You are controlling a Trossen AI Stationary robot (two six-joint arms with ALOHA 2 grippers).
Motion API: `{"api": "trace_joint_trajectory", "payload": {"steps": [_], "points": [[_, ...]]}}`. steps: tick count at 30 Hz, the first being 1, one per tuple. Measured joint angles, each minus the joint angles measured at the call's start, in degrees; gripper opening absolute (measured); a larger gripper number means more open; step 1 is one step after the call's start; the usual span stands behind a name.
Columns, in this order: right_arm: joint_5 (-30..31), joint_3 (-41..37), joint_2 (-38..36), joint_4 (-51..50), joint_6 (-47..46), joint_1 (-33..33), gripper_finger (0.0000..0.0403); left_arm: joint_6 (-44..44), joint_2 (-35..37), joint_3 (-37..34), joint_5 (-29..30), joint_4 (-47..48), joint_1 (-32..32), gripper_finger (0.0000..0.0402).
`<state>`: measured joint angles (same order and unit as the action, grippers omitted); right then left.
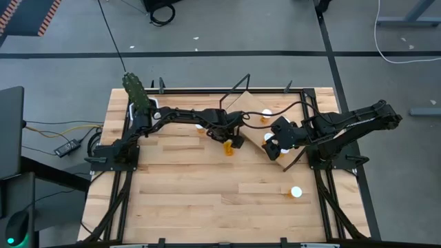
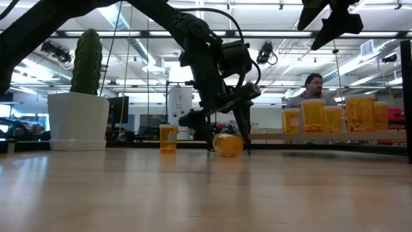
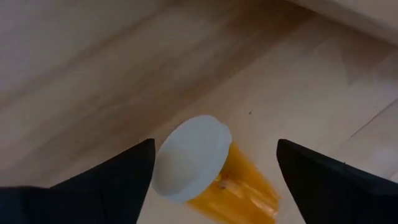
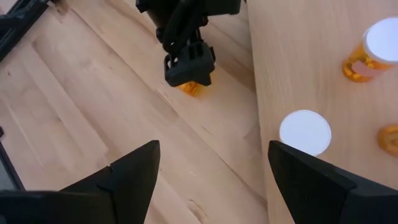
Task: Pick and place medicine bottles onto shelf by color
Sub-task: Put the orange pill bottle on the shelf aligned with the middle left orange pill bottle
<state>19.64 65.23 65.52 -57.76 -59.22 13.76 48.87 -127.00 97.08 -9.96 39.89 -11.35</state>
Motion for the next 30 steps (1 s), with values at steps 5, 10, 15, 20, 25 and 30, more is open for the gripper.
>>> {"api": "trace_joint_trajectory", "payload": {"steps": [5, 10, 15, 20, 25, 30], "points": [[0.83, 0.00, 0.00, 0.02, 2.48, 0.00, 0.0307, 0.52, 0.02, 0.00, -0.22, 2.54, 0.78, 0.0304], [1.14, 0.00, 0.00, 0.02, 4.13, 0.00, 0.0307, 1.08, 0.02, 0.00, -0.31, 3.35, 1.13, 0.0275], [1.16, 0.00, 0.00, 0.02, 5.86, 0.00, 0.0307, 1.59, 0.02, 0.53, -2.69, 3.87, 1.00, 0.0246], [1.55, 0.00, 0.00, 0.02, 6.18, 0.00, 0.0307, 1.45, 0.13, 2.54, -3.76, 4.05, 0.98, 0.0216], [1.55, 0.00, 0.00, 0.00, 7.01, 0.00, 0.0307, -0.76, 0.13, 6.03, -3.79, 5.45, 0.98, 0.0184], [1.51, 0.00, 0.00, -0.59, 7.54, 0.00, 0.0307, -2.06, 0.13, 9.27, -3.84, 9.59, 0.92, 0.0158]]}}
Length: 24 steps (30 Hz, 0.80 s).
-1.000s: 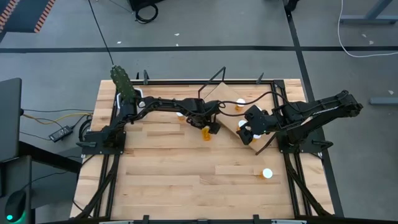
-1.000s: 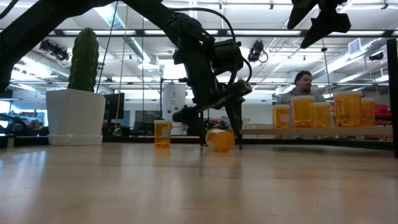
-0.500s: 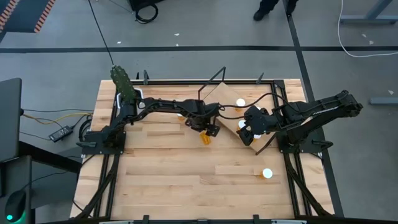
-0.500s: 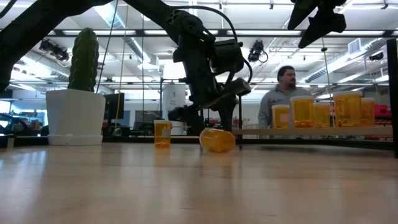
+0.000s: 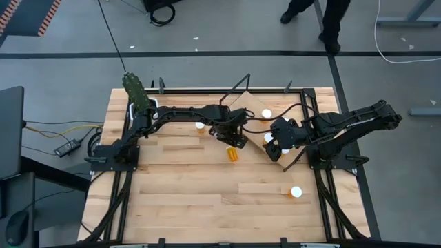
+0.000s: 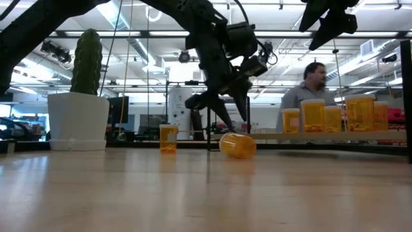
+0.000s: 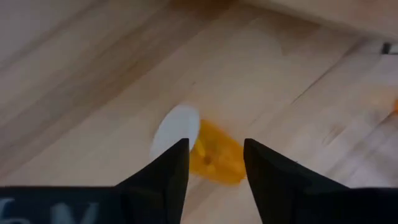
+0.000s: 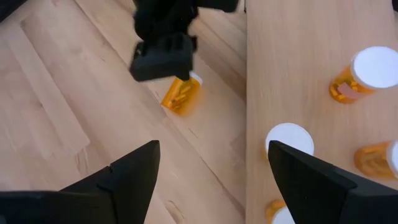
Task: Pick and place medicine bottles onto shelf by color
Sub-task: Put the orange pill bottle on the shelf aligned with the middle left orange pill bottle
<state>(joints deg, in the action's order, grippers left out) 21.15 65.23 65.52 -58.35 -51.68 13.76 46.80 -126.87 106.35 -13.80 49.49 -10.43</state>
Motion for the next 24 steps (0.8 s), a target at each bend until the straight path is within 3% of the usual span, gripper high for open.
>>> {"api": "trace_joint_trajectory", "payload": {"steps": [6, 13, 19, 24], "points": [[0.00, 0.00, 0.00, -0.70, -0.22, -0.02, 0.0307, 3.00, 0.00, 1.15, 0.01, 9.21, -0.80, 0.0170], [0.02, 0.00, 0.00, -0.70, 0.23, -0.04, 0.0307, 9.77, 0.00, 1.15, -0.12, 10.01, -0.39, 0.0261], [0.02, 0.00, 0.00, -0.70, 1.85, -0.04, 0.0307, 14.47, 0.00, 1.15, -4.58, 7.07, 0.76, 0.0342], [0.76, 0.00, 0.00, -0.70, 3.93, -0.04, 0.0307, 17.34, -0.31, 1.21, -5.52, 5.35, 1.06, 0.0375]]}}
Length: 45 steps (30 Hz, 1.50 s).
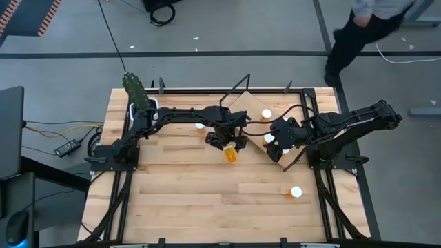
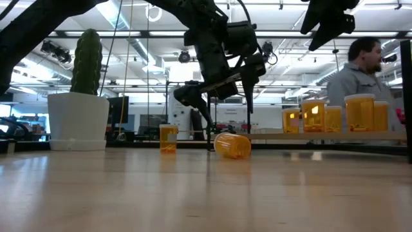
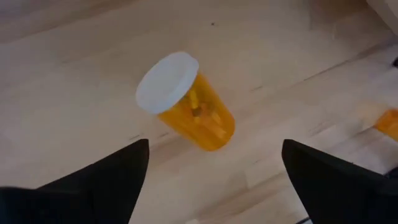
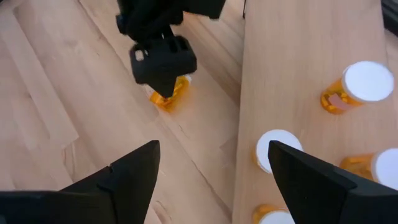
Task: Pick and place medicine bottles onto shelf by color
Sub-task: Put the orange pill bottle on the shelf aligned with the middle left orange pill bottle
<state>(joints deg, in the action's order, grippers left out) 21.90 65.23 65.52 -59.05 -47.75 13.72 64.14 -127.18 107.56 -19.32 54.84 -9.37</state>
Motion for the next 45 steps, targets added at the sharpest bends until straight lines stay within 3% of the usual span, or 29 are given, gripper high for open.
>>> {"api": "trace_joint_trajectory", "payload": {"steps": [23, 37, 45], "points": [[1.01, -0.01, 0.00, 0.46, 2.06, 0.02, 0.0307, 2.77, -4.16, -0.02, -1.64, 0.05, -0.26, 0.0368], [1.63, -0.02, 0.00, 0.44, 2.36, -0.11, 0.0307, 4.39, -4.19, -0.08, 2.10, -0.64, -1.35, 0.0367], [2.24, -0.02, 0.00, 0.44, 1.81, -0.11, 0.0307, 5.98, -4.18, -0.08, 1.23, -0.56, -0.88, 0.0318]]}}
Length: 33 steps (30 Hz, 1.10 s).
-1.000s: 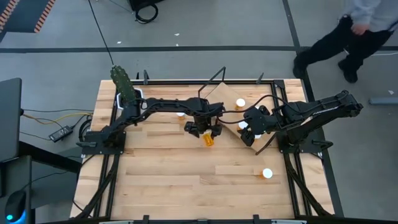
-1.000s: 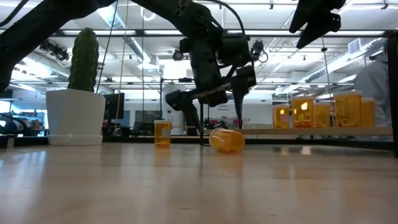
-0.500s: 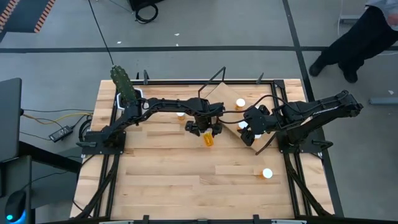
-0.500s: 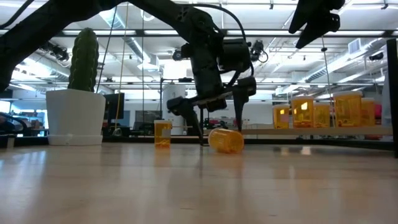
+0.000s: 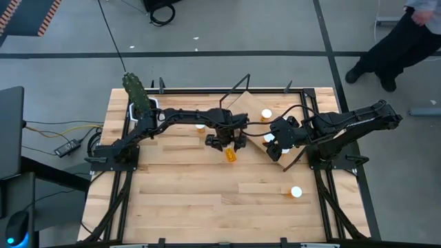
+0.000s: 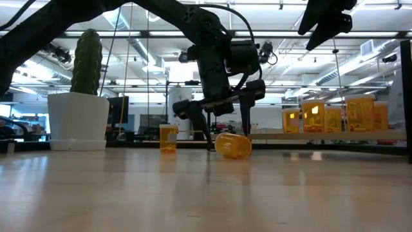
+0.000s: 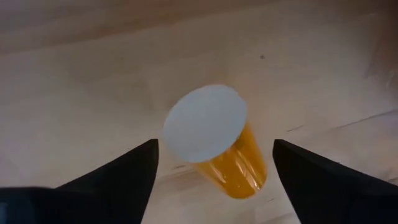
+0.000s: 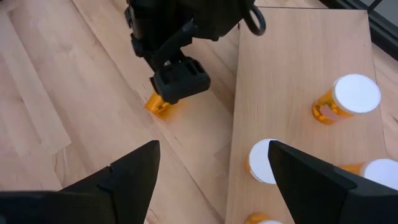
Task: Pick and place medicine bottles onto shelf by color
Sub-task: Put the orange pill bottle on the shelf aligned with the middle left orange pill bottle
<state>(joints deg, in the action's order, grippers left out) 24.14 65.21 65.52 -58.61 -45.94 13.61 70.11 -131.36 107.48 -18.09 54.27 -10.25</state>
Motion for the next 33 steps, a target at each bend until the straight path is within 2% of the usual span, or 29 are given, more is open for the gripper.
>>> {"api": "trace_joint_trajectory", "payload": {"steps": [13, 20, 33], "points": [[-0.83, 0.01, 0.00, -0.24, -0.12, 0.07, 0.0307, 2.58, 0.06, -3.04, -0.94, -2.38, 0.06, 0.0237], [-1.92, 0.00, 0.00, -1.48, -0.12, 0.09, 0.0307, 2.20, 0.06, -3.87, -1.90, -4.01, 0.56, 0.0221], [-4.05, 0.00, 0.01, -1.88, -1.76, 0.09, 0.0307, -8.36, 0.06, -3.87, -0.63, -5.80, 0.49, 0.0201]]}}
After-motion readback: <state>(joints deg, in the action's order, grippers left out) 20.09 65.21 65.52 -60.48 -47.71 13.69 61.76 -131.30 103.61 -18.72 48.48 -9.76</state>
